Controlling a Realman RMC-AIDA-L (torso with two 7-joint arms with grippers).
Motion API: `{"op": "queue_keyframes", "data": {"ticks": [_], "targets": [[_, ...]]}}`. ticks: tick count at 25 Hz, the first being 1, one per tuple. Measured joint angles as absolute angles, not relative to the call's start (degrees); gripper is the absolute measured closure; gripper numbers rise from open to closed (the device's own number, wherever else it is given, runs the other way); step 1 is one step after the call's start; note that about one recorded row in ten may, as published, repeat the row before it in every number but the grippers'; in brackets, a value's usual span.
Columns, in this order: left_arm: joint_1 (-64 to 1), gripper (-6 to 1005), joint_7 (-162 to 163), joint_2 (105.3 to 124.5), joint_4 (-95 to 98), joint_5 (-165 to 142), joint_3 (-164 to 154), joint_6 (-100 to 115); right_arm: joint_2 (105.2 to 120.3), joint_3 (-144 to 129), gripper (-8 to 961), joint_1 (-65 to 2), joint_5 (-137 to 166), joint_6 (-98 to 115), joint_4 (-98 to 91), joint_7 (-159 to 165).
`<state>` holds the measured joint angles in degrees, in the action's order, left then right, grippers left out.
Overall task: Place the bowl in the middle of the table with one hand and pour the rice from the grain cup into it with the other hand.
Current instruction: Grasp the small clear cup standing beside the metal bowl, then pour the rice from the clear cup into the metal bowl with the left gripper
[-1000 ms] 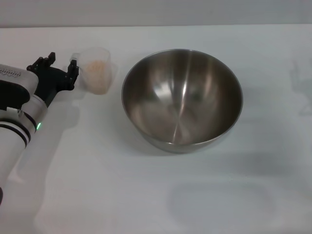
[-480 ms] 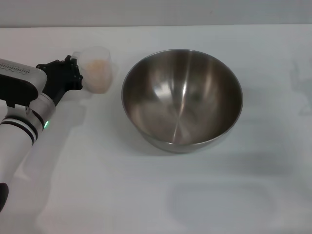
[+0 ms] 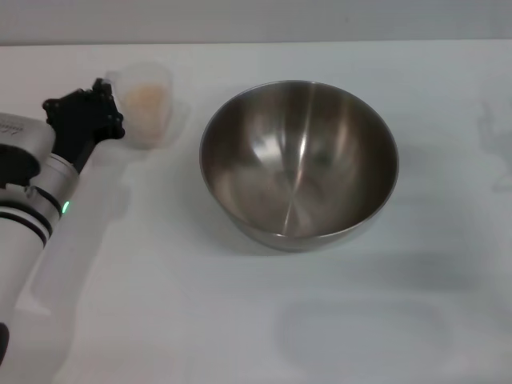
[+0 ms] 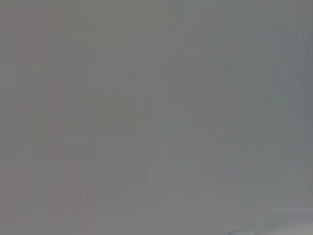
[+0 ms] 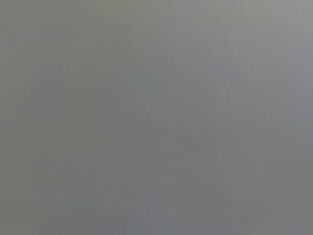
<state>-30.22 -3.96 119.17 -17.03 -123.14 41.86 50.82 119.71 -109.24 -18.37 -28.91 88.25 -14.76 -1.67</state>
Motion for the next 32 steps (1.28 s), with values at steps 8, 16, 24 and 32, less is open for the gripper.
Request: {"op": "queue_keyframes", "data": {"ticks": [8, 16, 24, 32], "targets": [[-27.35, 989, -15.2, 119.17, -21.26, -123.36, 41.0, 64.21, 119.69, -109.24, 517, -18.63, -28.91, 88.4, -14.76, -1.66], [-27.52, 989, -45.05, 119.17, -25.6, -123.63, 30.78, 72.59, 119.5, -109.24, 517, -18.99, -28.88, 88.49, -14.77, -1.81], [-28.02, 989, -77.46, 119.17, -28.92, -123.7, 23.03, 72.34, 119.33, -109.24, 517, -19.44, -28.61, 88.6, -14.77, -2.19], [-27.82, 989, -100.25, 119.18, -29.66, -123.76, 18.79, 72.25, 119.2, -109.24, 517, -19.98, -28.49, 88.61, -14.69, -2.23]]}}
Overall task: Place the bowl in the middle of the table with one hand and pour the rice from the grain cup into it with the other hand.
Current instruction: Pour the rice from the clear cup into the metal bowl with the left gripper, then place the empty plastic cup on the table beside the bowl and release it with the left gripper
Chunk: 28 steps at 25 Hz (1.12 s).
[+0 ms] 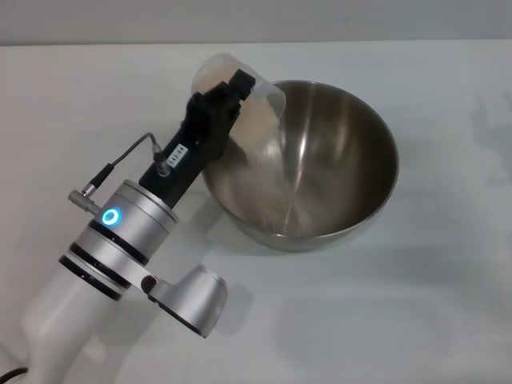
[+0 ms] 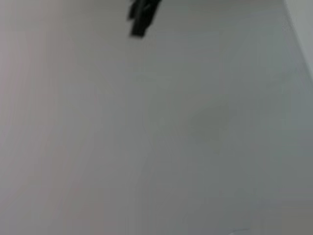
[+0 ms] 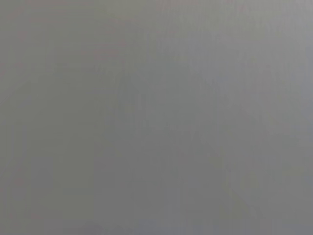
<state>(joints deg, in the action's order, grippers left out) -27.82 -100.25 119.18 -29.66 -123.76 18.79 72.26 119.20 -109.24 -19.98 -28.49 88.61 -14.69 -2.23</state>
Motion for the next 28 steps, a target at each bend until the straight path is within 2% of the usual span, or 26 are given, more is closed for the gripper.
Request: {"op": "queue_keyframes", "data": {"ticks": [10, 28], "targets": [[-28.12, 989, -115.44, 119.18, -30.29, -123.83, 17.04, 72.5, 119.1, -109.24, 516, -20.38, -28.37, 88.6, -14.66, -2.27], [-27.82, 990, -115.8, 119.16, -31.5, -125.48, 16.49, 68.94, 119.0, -109.24, 516, -20.81, -28.72, 88.59, -14.6, -2.37]]}}
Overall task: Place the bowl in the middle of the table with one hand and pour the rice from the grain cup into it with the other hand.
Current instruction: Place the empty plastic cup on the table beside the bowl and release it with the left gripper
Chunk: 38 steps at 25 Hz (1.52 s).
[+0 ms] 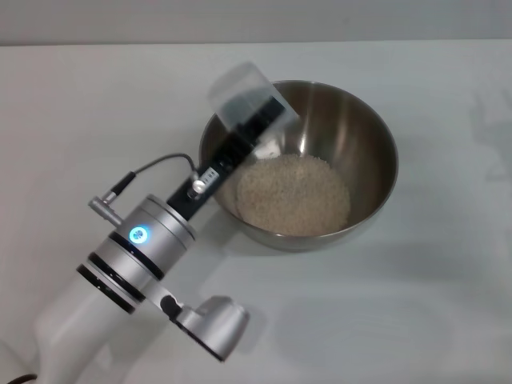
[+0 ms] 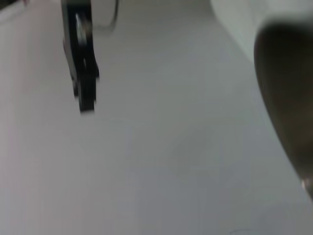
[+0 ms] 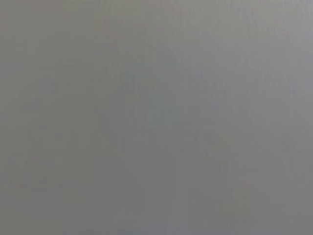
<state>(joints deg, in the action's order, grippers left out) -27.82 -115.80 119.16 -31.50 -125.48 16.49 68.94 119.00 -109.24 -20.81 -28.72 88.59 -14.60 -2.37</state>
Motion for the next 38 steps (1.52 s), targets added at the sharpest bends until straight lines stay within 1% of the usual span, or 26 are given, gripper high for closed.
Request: {"op": "queue_keyframes", "data": {"ticks": [8, 13, 21, 27, 38], "targets": [[-26.51, 990, -114.99, 119.19, -32.08, -126.9, 17.92, 69.12, 118.98, -109.24, 516, -20.91, -28.73, 88.59, -14.41, -2.43], [-25.82, 990, -107.02, 119.18, -33.21, -126.29, 21.07, 70.14, 118.87, -109.24, 516, -21.14, -28.72, 88.59, -14.5, -2.46], [-22.65, 990, -77.8, 119.18, -37.22, -123.26, 25.49, 70.35, 118.82, -108.73, 516, -21.53, -28.79, 88.54, -14.5, -2.46], [-21.91, 990, -55.32, 119.18, -37.74, -111.72, 28.19, 70.46, 118.82, -108.28, 517, -22.62, -28.82, 87.96, -13.92, -2.26], [-21.01, 990, -36.73, 118.94, -35.19, -98.69, 30.0, 63.28, 118.82, -108.0, 517, -24.42, -28.84, 87.29, -13.33, -2.17]]}}
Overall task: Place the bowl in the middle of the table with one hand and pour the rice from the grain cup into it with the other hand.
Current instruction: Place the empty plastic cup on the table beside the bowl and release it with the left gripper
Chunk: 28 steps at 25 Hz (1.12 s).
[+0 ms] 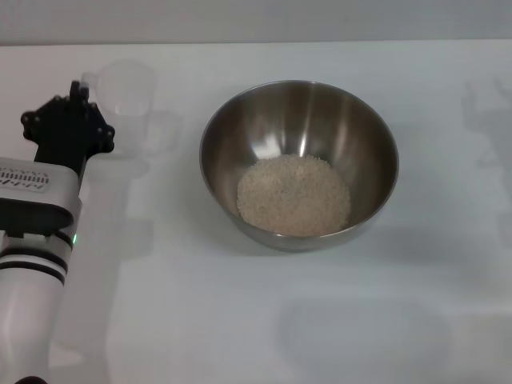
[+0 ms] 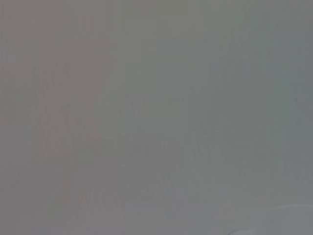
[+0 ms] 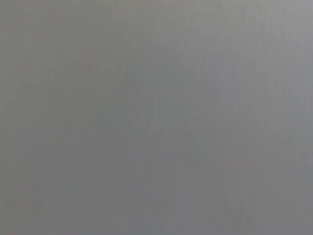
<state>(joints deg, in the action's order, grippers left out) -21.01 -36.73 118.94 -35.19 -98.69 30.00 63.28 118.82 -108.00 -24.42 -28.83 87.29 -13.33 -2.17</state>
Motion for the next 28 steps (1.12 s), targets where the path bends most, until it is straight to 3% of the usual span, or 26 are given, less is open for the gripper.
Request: {"op": "queue_keyframes", "data": {"ticks": [28], "targets": [[-21.41, 872, -24.87, 118.73, -33.62, -98.32, 31.35, 52.56, 118.82, -107.83, 517, -24.54, -28.83, 87.61, -13.36, -2.33]]}}
